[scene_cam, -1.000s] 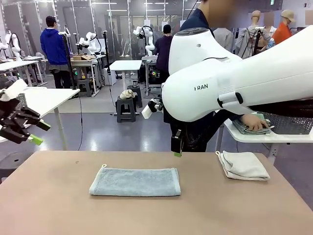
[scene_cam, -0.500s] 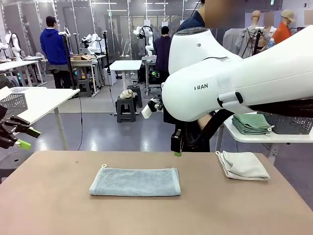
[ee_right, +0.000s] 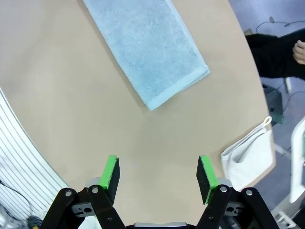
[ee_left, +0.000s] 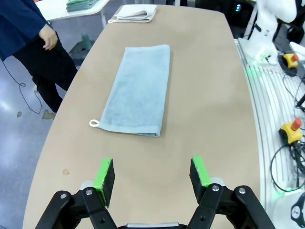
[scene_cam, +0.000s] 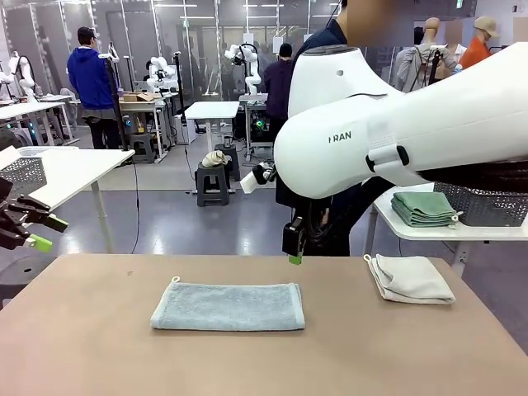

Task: Fold the towels and place them in the basket.
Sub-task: When a person lays out a Towel with hook on the table, fold it in half twice.

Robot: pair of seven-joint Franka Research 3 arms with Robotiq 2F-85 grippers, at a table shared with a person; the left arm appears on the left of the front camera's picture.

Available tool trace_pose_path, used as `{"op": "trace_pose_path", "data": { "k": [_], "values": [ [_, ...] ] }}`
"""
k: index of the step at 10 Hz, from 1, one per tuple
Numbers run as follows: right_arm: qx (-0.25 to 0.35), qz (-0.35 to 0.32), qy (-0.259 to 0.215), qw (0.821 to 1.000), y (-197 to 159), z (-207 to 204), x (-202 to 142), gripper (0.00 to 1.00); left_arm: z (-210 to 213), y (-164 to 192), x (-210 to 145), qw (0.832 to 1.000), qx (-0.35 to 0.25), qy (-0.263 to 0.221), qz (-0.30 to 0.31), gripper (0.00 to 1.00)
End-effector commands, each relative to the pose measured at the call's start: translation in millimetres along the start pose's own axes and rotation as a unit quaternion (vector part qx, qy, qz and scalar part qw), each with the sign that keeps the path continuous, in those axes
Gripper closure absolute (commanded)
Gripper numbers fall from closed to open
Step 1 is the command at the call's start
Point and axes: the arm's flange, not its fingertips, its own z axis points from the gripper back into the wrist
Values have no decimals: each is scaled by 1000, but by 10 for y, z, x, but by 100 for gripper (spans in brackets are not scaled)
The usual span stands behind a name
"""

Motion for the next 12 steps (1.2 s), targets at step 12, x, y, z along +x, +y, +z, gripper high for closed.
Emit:
{"op": "trace_pose_path", "data": {
  "k": [12],
  "values": [
    [107, -525, -55, 843, -233, -376, -80, 19, 6, -27, 1, 1000, -1, -3, -3, 19]
  ]
}}
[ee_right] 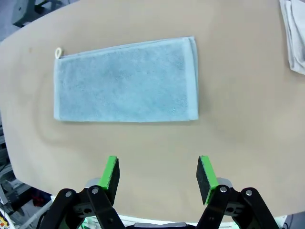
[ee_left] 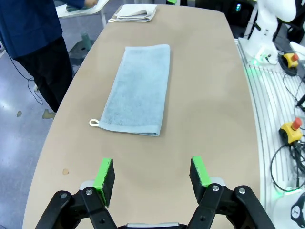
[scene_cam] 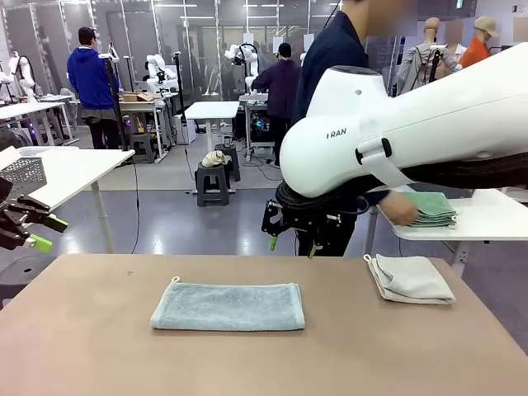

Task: Fold the towels and place them in the basket.
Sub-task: When a person lays out a Towel with hook on the table, fold it in half twice.

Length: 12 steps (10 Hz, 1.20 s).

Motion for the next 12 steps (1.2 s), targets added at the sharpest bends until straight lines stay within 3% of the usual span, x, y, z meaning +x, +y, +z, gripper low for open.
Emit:
{"op": "trace_pose_path", "data": {
  "k": [1, 2, 6, 7, 12],
  "values": [
    [22, 17, 6, 1000, -132, -83, -17, 19, 5, -25, 2, 1000, -2, -5, -4, 19],
    [0, 0, 0, 1000, 0, 0, 0, 19, 5, -25, 2, 1000, -2, -5, -4, 19],
    [7, 5, 2, 1000, -28, -34, -10, 19, 5, -25, 2, 1000, -2, -5, -4, 19],
    [7, -11, 21, 1000, -90, -207, 29, 19, 5, -25, 2, 1000, -2, -5, -4, 19],
    [-36, -10, 24, 999, -258, -1123, -8, 19, 5, -25, 2, 1000, -2, -5, -4, 19]
  ]
}}
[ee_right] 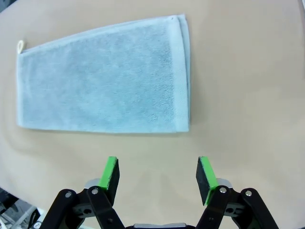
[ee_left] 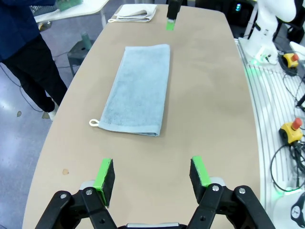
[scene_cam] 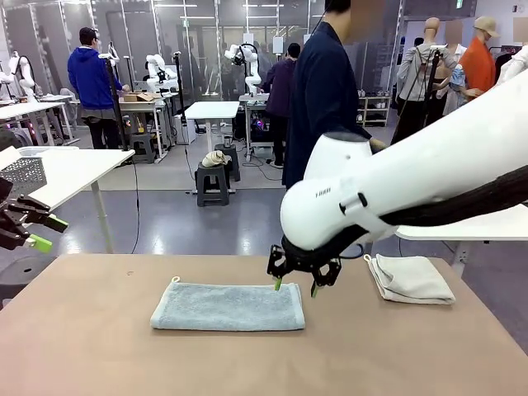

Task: Fold the towels and place them in the basket.
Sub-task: When a person lays out a Towel with hook on the table, fold it in half twice.

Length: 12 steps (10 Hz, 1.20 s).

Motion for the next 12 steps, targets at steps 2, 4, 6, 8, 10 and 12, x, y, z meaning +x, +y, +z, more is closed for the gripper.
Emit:
{"op": "trace_pose_path", "data": {
  "k": [2, 4, 6, 8, 10, 12],
  "values": [
    [-28, -13, -20, 999, -39, -384, 60, 19, 6, -24, 1, 1000, -2, -5, -4, 19],
    [-23, -19, -20, 999, -148, -532, 113, 19, 6, -24, 1, 1000, -2, -5, -4, 19],
    [-26, -10, -31, 999, -177, -585, 205, 19, 6, -24, 1, 1000, -2, -5, -4, 19],
    [-27, -14, -35, 999, -194, -651, 318, 19, 6, -24, 1, 1000, -2, -5, -4, 19],
    [-38, -15, -35, 999, -133, -725, 377, 19, 6, -24, 1, 1000, -2, -5, -4, 19],
    [-55, -26, -36, 997, -47, -845, 441, 19, 6, -24, 1, 1000, -2, -5, -4, 19]
  ]
}}
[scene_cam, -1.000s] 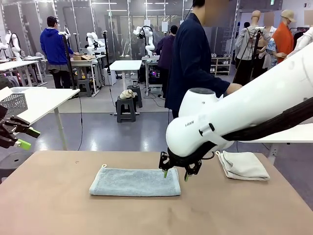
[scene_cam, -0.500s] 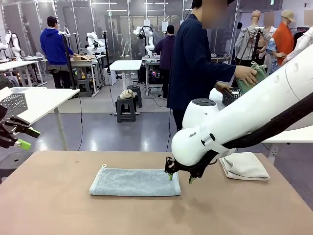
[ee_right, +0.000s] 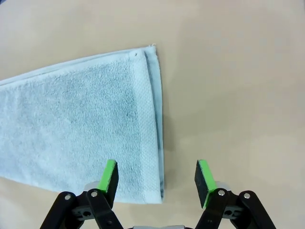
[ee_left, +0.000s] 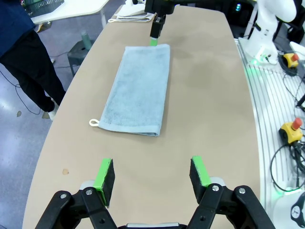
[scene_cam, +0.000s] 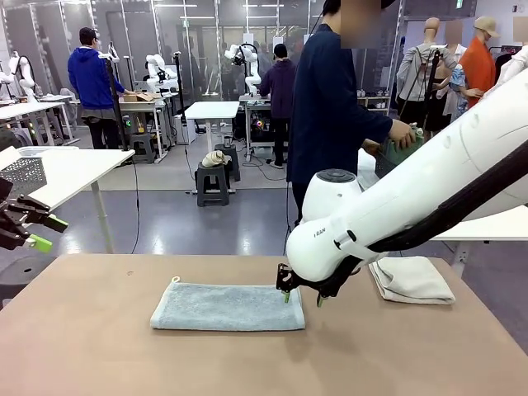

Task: Fold the towels and place them in the basket.
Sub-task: When a person lays out a Towel with hook on the table, fold it in half twice.

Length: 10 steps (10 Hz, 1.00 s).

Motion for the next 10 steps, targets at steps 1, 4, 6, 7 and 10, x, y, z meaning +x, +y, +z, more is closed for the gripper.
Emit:
{"op": "trace_pose_path", "data": {
  "k": [1, 4, 6, 7, 10],
  "values": [
    [-24, -28, -14, 999, 207, -126, 64, 19, 5, -23, 3, 1000, -2, -5, -4, 19],
    [-23, -29, -12, 999, 280, -179, 64, 19, 5, -23, 3, 1000, -2, -5, -4, 19],
    [-18, -20, -10, 1000, 290, -218, 61, 19, 5, -23, 3, 1000, -2, -5, -4, 19],
    [-15, -13, -9, 1000, 281, -236, 71, 19, 5, -23, 3, 1000, -2, -5, -4, 19],
    [-13, 11, -12, 1000, 263, -266, 86, 19, 5, -23, 3, 1000, -2, -5, -4, 19]
  ]
}}
